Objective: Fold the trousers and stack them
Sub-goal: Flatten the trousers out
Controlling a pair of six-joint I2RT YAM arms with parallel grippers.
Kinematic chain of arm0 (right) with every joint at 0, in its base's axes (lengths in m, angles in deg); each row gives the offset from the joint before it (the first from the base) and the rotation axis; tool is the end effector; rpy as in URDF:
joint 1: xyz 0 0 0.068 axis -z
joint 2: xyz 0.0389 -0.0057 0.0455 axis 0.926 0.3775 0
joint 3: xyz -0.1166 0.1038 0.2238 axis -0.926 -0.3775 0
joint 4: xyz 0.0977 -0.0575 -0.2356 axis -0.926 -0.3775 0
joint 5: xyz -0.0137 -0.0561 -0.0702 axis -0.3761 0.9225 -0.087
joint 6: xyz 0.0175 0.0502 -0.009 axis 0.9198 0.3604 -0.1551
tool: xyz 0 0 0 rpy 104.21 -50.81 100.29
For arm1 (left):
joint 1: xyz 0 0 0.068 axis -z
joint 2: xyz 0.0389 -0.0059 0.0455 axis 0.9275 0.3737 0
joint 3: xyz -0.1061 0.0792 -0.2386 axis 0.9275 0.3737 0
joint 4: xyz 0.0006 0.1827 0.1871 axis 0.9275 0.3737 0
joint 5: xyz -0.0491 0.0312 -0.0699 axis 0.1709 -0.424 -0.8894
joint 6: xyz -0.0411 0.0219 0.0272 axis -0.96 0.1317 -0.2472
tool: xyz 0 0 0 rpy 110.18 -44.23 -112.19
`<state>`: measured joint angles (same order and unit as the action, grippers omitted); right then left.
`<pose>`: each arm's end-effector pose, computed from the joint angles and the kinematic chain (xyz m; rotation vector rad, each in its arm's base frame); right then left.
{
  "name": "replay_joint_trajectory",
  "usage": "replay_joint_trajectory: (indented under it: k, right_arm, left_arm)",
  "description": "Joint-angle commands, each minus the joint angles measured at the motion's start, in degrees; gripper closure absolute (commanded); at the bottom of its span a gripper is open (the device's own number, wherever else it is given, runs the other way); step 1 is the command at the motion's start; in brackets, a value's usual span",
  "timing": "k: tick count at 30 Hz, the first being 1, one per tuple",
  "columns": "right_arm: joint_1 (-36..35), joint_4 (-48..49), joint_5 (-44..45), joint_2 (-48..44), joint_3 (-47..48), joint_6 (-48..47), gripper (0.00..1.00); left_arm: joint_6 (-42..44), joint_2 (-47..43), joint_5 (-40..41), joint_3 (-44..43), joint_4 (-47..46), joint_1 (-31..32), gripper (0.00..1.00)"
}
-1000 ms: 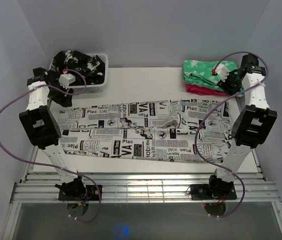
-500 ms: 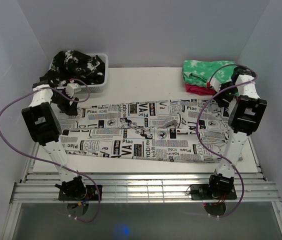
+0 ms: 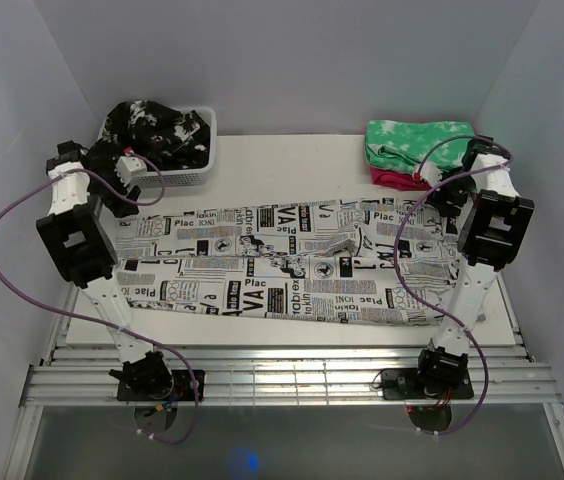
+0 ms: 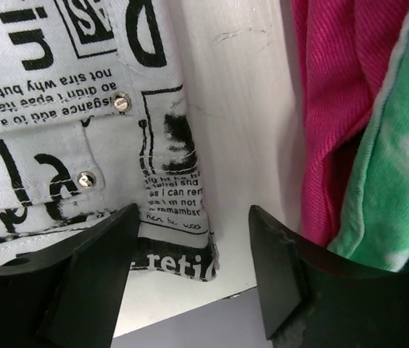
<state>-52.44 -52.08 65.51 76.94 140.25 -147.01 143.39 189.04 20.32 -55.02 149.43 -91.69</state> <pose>0.4726 -0.1201 0.1713 -1.7179 2.1548 -0.0857 0.4169 0.1591 0.2235 1.1862 2.1833 -0.3061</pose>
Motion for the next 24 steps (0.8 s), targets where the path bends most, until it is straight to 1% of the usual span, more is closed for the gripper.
replay_joint_trajectory:
  k: [1, 2, 3, 4, 6, 8, 9, 11, 12, 13, 16, 17, 20, 21, 24]
  right_arm:
    - [0.3, -0.6, 0.6, 2.1, -2.7, -2.3, 0.34]
    - [0.3, -1.1, 0.7, 2.1, -2.7, -3.1, 0.38]
    - [0.2, -1.5, 0.8, 2.1, -2.9, -3.5, 0.49]
    - [0.2, -1.7, 1.1, 2.1, -3.2, -4.0, 0.54]
    - [0.1, -1.6, 1.7, 2.0, -4.0, -4.9, 0.65]
    - [0.1, -1.5, 2.3, 1.7, -4.3, -5.4, 0.71]
    - [0.1, -1.3, 2.5, 1.6, -4.6, -5.8, 0.77]
    - [-0.1, -1.1, 2.9, 1.4, -4.7, -5.9, 0.85]
    - [-0.1, -0.9, 3.0, 1.4, -4.7, -5.9, 0.91]
    - [-0.1, -0.8, 2.9, 1.3, -4.7, -5.9, 0.92]
    - [-0.2, 0.2, 3.0, 0.7, -4.9, -5.4, 0.92]
    - [-0.2, 0.4, 3.2, 0.3, -4.8, -5.3, 0.92]
    - [-0.2, 1.3, 2.8, -0.8, -4.3, -4.4, 0.92]
    - [-0.2, 1.6, 2.5, -1.1, -4.1, -4.0, 0.92]
    - [-0.1, 2.8, 0.2, -2.6, -2.4, -1.3, 0.92]
  left_arm:
    - [7.5, 4.6, -0.4, -5.6, 2.6, 0.3, 0.19]
    - [8.5, 5.5, 0.3, -6.1, 2.6, 0.3, 0.19]
    - [10.7, 6.9, 1.2, -6.6, 2.6, 0.2, 0.19]
    - [12.3, 7.4, 3.8, -6.7, 2.8, 0.2, 0.19]
    - [14.1, 8.5, 5.7, -6.9, 2.6, -0.1, 0.20]
    - [15.9, 10.2, 6.5, -8.0, 3.6, -0.4, 0.21]
    - [16.4, 10.8, 6.7, -8.1, 4.1, -0.4, 0.21]
    - [17.3, 11.7, 6.9, -8.2, 4.9, -0.4, 0.21]
    - [17.5, 11.8, 6.9, -8.0, 4.9, -0.4, 0.21]
    - [17.8, 12.1, 7.0, -7.9, 4.8, -0.4, 0.22]
    - [18.0, 13.7, 7.9, -8.1, 5.1, -0.4, 0.30]
    - [18.8, 14.0, 8.3, -7.6, 5.4, -0.4, 0.44]
    - [19.6, 14.0, 10.1, -6.6, 5.9, -0.4, 0.67]
    - [20.1, 13.4, 10.2, -5.8, 6.0, -0.4, 0.79]
    - [19.1, 12.2, 8.2, -5.9, 5.9, -0.4, 1.00]
